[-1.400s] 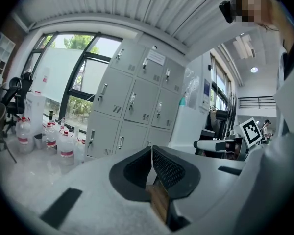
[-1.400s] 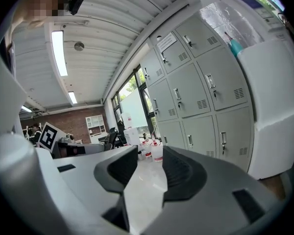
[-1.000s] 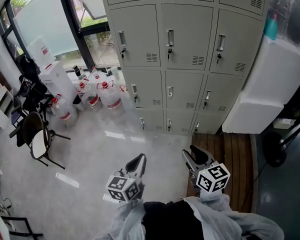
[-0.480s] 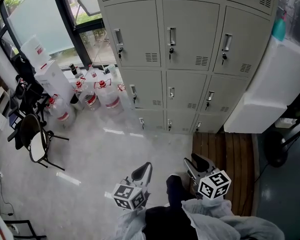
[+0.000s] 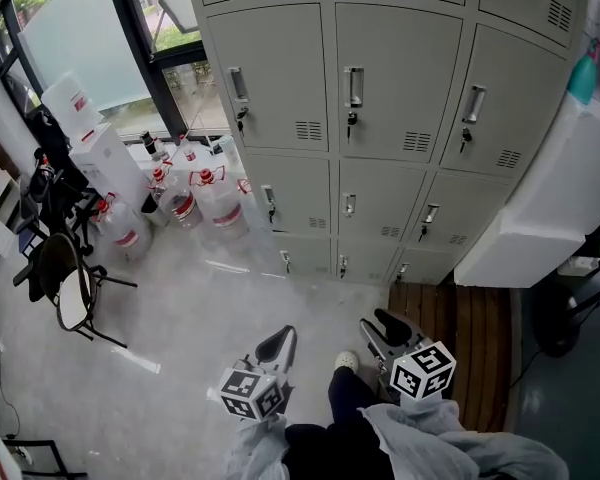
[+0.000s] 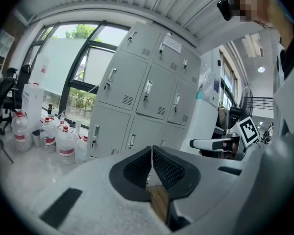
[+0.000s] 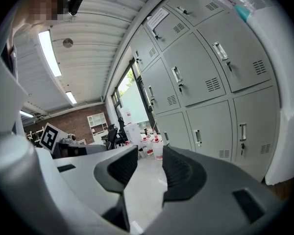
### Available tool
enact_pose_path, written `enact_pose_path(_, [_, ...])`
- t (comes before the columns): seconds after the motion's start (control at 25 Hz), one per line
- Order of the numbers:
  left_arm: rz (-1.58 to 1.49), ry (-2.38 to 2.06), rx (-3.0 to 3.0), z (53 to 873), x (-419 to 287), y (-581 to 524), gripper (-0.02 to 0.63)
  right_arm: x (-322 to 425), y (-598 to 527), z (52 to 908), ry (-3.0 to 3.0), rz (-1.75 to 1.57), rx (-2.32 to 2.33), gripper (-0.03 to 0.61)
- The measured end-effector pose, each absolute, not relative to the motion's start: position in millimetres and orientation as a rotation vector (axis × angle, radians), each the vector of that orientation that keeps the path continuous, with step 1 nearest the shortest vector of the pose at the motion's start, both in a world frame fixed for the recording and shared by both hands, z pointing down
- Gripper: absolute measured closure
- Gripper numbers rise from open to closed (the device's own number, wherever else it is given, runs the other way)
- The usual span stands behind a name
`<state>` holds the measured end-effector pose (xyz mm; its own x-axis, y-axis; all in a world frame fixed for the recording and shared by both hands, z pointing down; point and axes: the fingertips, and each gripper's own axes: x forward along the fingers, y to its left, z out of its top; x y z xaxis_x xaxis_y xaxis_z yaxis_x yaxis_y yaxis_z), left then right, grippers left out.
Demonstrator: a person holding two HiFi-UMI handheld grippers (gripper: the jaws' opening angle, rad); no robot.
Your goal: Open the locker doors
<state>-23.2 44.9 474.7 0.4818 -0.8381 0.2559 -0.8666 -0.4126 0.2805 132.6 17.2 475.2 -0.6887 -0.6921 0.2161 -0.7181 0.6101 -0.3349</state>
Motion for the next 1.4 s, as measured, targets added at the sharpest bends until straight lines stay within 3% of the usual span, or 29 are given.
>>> enact_pose_path(0.68, [0.077,-1.453,2.416,461,-2,-127,0.6,168,-163,470,-2.777,0.519,1.274,0.439])
enact_pose_path(1.4, [0.071,-1.393,2.468,457,11,-211,0.6,172,-230,440,-2.811,0.438,1.33,0.439])
